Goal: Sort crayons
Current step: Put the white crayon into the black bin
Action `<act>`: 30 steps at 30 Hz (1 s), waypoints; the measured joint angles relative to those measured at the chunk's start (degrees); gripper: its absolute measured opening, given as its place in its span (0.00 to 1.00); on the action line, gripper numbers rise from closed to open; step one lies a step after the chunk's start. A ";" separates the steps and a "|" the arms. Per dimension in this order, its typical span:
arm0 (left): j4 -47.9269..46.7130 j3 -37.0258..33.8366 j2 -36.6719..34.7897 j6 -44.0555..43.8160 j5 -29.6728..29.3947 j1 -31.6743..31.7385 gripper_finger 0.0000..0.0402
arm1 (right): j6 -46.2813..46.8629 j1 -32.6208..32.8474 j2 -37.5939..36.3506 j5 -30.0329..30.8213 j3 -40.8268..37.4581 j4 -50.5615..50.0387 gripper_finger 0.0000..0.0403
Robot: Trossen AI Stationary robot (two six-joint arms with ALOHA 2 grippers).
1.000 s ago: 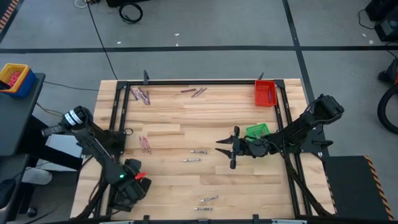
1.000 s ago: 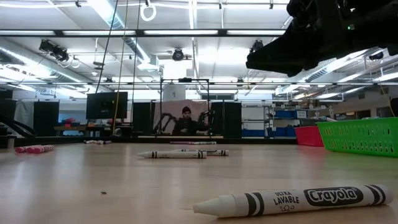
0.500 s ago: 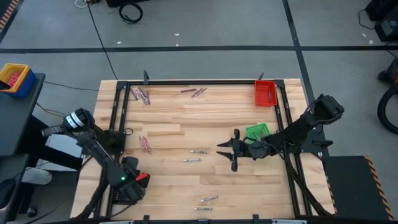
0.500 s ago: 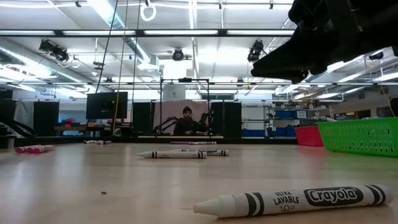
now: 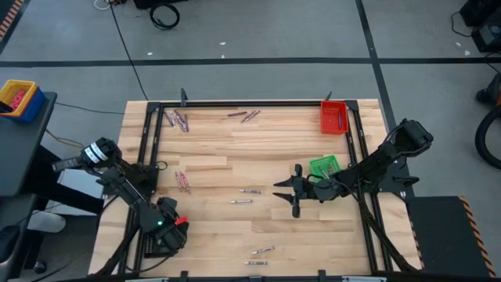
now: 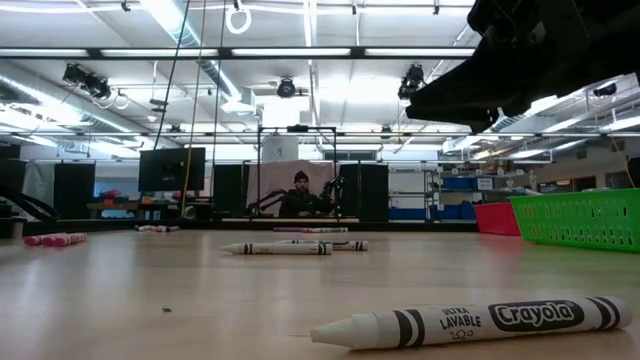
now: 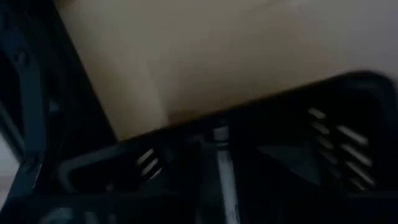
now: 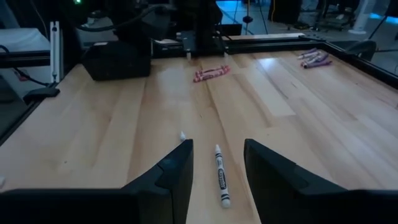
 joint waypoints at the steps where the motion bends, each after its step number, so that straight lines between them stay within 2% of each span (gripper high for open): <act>1: -0.11 0.10 -0.12 0.60 0.96 0.00 0.32 | -0.02 0.00 0.00 0.02 0.00 -0.02 0.36; 5: -1.03 1.92 -2.56 2.91 5.86 1.03 0.41 | -0.07 -0.16 0.00 0.02 0.00 0.00 0.36; 8: -3.88 5.02 -5.72 3.37 4.91 2.42 0.43 | -0.11 -0.49 0.00 0.06 0.00 -0.02 0.36; 10: -7.01 7.81 -7.47 3.50 -0.93 3.35 0.44 | -0.15 -0.63 0.00 0.10 0.00 0.01 0.36; 12: -10.13 10.12 -8.25 4.94 -11.17 4.47 0.44 | -0.41 -0.66 0.00 0.12 0.00 0.02 0.36; 14: -9.03 11.04 -8.31 9.83 -22.87 5.79 0.44 | -0.61 -0.66 0.00 0.12 0.00 0.28 0.36; 16: -4.66 10.48 -8.33 17.90 -29.44 8.15 0.44 | -0.66 -0.66 0.00 0.12 0.00 0.36 0.36; 19: 8.95 6.91 -8.29 34.35 -30.31 14.45 0.44 | -0.68 -0.66 0.00 0.12 0.00 0.98 0.36; 23: 33.12 0.97 -8.25 64.43 -32.08 23.85 0.44 | -1.93 -0.66 0.00 0.12 0.00 1.26 0.36; 25: 43.40 -0.92 -8.25 76.29 -32.16 27.89 0.44 | -2.20 -0.75 0.00 0.12 0.00 1.27 0.36; 27: 49.58 -1.81 -8.08 85.79 -32.13 31.13 0.44 | -2.56 -0.95 0.00 0.10 0.00 1.69 0.36; 30: 53.24 -1.91 -5.65 99.17 -32.05 33.47 0.44 | -3.22 -1.21 0.00 0.11 -0.02 1.65 0.36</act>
